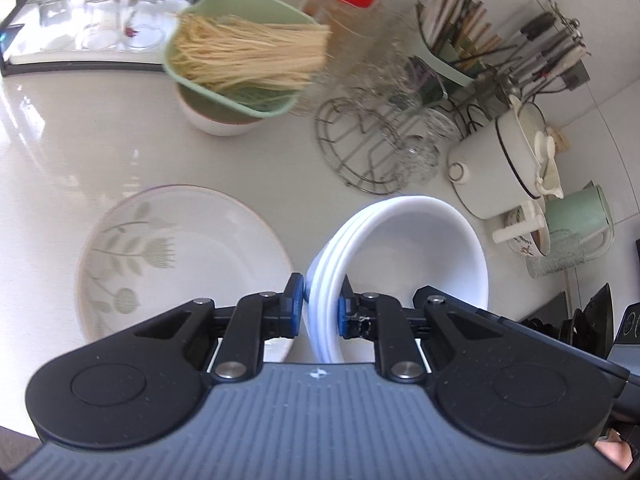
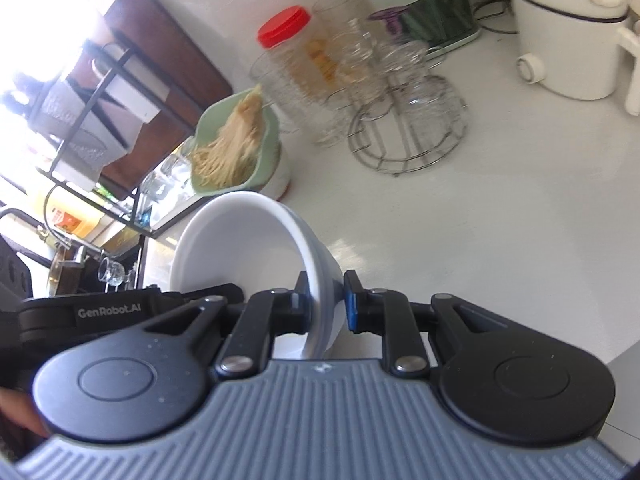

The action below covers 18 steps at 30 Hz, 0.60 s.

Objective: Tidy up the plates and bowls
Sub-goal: 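Lift the nested bowls with both tools and carry them over the plate stack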

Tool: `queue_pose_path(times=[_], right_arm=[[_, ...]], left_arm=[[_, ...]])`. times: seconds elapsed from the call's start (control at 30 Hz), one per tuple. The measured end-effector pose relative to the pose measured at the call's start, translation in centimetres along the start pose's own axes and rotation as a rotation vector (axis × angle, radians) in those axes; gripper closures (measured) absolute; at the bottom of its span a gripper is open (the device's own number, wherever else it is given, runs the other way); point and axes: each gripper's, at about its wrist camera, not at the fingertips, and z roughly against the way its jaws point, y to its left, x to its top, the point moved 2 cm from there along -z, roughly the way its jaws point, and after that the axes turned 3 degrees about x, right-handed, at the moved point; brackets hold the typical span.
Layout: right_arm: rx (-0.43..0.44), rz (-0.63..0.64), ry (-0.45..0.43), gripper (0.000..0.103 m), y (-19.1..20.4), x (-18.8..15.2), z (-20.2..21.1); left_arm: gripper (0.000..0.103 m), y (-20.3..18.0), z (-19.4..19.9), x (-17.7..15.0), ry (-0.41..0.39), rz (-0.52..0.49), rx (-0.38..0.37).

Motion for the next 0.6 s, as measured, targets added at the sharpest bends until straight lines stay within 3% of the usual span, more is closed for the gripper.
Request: queue_pose_path(times=[0.27,0.6], right_arm=[[0.019,0.037,0.052,0.083,3.2,-0.9,-3.6],[-0.011,0.037,0.129,0.083,5.3,-2.9,-8.5]], left_arm=[[0.084,5.0,0.5,0.4,-0.007,0.077,0.032],[0.084,10.2,-1.7,0.2,0.071,0.145,0.07]])
